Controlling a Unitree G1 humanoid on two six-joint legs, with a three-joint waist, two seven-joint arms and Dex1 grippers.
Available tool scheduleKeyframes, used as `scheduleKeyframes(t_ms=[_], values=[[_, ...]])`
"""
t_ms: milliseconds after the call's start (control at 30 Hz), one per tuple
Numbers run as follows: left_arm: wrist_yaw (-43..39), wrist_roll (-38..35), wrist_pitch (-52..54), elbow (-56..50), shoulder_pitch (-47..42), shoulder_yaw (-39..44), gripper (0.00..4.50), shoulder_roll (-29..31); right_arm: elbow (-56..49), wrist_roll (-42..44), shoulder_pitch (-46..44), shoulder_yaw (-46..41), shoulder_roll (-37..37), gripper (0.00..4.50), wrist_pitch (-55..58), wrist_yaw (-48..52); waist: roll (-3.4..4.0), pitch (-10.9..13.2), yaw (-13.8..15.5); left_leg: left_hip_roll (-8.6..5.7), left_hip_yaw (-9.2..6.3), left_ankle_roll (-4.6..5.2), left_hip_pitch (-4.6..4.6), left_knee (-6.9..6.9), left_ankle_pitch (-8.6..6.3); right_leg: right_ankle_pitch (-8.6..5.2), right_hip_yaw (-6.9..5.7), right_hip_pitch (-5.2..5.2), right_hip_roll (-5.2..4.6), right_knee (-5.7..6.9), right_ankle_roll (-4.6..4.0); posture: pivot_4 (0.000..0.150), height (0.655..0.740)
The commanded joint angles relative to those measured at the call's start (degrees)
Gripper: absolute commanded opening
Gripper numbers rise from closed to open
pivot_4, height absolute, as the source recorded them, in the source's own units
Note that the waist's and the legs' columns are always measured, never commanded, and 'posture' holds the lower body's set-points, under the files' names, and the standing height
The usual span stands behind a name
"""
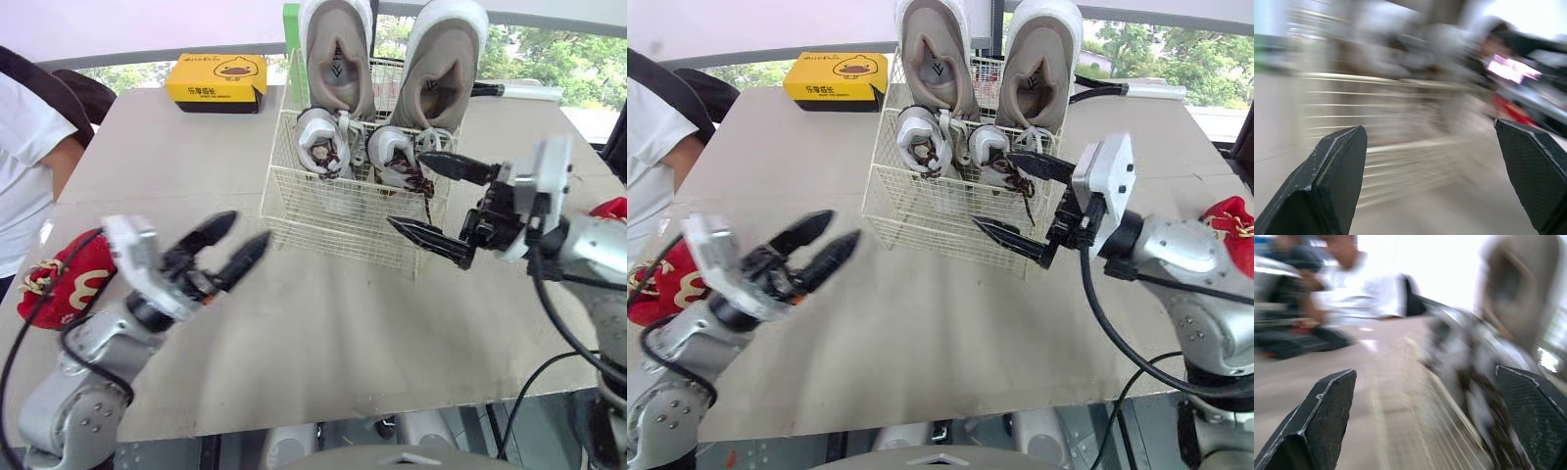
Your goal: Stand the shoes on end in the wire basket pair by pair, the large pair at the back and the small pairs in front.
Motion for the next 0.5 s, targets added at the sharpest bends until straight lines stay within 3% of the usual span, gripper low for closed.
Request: scheduleKeyframes(t_ms=[33,233,500], values=[[0.28,-0.95,-1.77,3.49,6.19,11.06,4.5,-0.14,1.24,0.51,-2.72,0.87,-3.41,4.44,-1.44,5.9,0.0,0.0,0.02,0.02,0.02,0.0,0.01,-0.04,0.0,0.0,0.03,-0.02,0.02,0.0,-0.02,0.15,0.74],[-5.04,1.44,-4.32,13.79,14.21,22.91,4.5,1.66,2.8,0.88,-8.81,5.12,-1.44,4.44,-3.75,9.52,-0.02,0.0,0.29,0.01,0.14,-0.01,-0.01,-0.06,0.0,-0.03,0.06,-0.08,-0.16,-0.04,0.02,0.15,0.74],[-13.8,7.28,-3.98,29.62,19.38,31.31,4.5,10.82,8.56,-6.84,-9.45,15.14,3.4,4.44,-10.96,16.94,-0.32,-0.17,0.31,-0.08,0.2,-0.02,-0.05,-0.04,-0.01,0.01,-0.12,-0.1,-0.62,-0.07,-0.05,0.15,0.74]])
